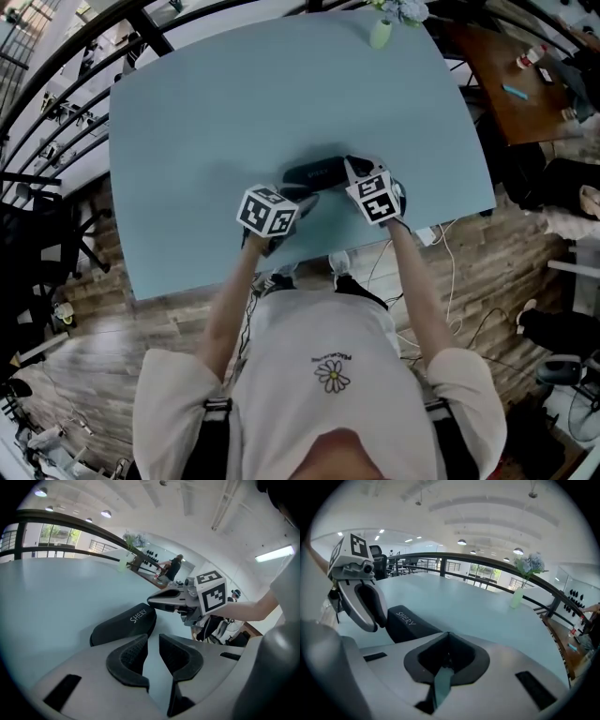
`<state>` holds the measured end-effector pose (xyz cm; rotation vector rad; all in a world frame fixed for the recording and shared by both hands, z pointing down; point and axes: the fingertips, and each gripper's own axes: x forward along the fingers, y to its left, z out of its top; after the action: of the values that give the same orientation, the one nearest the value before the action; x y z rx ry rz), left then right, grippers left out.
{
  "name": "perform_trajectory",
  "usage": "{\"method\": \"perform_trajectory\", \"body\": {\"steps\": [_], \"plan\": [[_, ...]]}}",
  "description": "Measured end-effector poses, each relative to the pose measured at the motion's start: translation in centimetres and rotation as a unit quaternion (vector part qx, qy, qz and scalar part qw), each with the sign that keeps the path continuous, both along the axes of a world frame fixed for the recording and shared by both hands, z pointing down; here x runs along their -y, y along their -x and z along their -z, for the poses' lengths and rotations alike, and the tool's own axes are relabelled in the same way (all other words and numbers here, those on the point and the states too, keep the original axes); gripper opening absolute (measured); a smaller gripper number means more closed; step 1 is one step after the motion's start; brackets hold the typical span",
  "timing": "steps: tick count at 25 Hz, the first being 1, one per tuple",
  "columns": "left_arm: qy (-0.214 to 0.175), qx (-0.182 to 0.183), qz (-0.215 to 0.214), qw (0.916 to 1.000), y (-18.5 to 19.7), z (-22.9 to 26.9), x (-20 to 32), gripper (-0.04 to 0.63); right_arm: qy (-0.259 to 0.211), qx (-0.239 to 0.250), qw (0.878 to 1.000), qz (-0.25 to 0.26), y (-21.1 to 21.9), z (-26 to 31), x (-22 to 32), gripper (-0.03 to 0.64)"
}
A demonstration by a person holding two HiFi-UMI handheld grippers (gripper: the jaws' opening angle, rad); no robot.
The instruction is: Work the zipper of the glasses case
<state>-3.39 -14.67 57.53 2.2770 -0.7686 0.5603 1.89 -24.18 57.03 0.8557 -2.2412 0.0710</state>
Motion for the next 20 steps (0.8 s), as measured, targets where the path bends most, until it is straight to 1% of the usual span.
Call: {"method": "perform_trajectory", "body": {"steps": [3,7,9,12,17,20], "plan": [[0.005,0.008,0.01,0.9999,0.9,-0.6,0.3,0.087,0.018,0.003,1.0,0.012,0.1,-0.4,-1.1,0.008],[-0.001,0.008,0.026,0.9996,1.7,-0.8,2.3,0.087,0.016,-0.001,1.0,0.011,0.1,-0.5,-1.1,0.008],[-0.002,0.013,0.038,0.9992,2.5,-1.0,2.9,0.089,0.026,-0.003,1.0,0.014,0.3,-0.8,-1.9,0.008],[0.002,0.009,0.06,0.9982,4.0,-0.9,4.3,0.089,0.039,-0.003,0.999,0.027,1.2,-1.0,-3.0,0.008],[-0.01,0.008,0.078,0.9969,5.3,-0.6,7.5,0.089,0.065,0.019,0.997,0.024,2.5,-0.7,-3.7,0.008],[-0.011,0.001,0.092,0.9957,5.7,-0.6,9.3,0.089,0.075,0.027,0.996,0.028,3.8,-0.8,-4.2,0.008]]}}
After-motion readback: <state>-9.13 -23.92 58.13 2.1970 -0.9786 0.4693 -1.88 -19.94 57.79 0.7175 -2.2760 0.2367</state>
